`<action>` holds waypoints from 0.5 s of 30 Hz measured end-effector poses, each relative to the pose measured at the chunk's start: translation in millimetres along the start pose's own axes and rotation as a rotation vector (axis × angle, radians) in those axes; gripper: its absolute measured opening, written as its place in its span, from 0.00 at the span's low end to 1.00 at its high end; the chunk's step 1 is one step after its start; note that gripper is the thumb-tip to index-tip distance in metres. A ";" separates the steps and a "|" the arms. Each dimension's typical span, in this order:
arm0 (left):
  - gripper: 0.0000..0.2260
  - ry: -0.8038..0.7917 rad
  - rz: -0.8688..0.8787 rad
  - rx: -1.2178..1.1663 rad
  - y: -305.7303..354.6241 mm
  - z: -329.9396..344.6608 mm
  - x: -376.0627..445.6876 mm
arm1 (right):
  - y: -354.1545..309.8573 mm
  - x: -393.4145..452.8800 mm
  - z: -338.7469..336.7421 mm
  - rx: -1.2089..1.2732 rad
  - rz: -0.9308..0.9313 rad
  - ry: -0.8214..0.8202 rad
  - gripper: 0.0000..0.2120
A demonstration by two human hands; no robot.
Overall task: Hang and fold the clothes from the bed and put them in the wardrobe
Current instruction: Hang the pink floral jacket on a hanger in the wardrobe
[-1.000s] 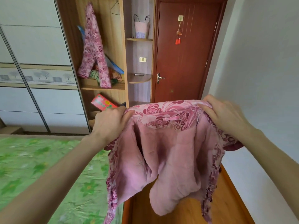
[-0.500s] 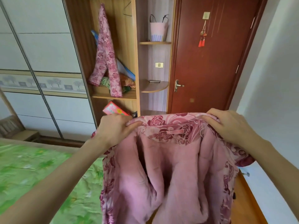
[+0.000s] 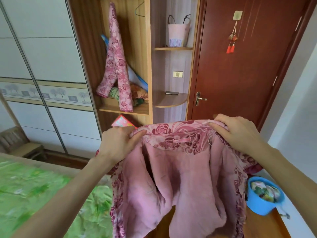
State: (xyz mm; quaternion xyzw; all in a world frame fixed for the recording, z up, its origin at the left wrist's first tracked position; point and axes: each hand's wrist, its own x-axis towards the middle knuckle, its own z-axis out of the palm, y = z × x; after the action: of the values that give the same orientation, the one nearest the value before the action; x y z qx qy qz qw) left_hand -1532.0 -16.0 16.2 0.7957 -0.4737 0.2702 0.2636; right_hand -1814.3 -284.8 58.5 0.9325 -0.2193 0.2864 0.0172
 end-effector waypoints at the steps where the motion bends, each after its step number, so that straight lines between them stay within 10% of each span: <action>1: 0.29 0.004 -0.025 -0.004 -5.1 8.8 9.4 | 2.1 12.2 7.7 0.012 0.001 0.002 0.15; 15: 0.33 0.103 -0.216 -0.053 -103.9 121.1 175.4 | 45.2 230.9 127.4 0.252 -0.011 -0.027 0.20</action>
State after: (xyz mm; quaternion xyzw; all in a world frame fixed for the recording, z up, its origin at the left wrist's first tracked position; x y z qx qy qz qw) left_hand -1346.0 -162.3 31.9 0.8198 -0.3781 0.2680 0.3362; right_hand -1595.3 -437.8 72.9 0.9322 -0.1766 0.2991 -0.1016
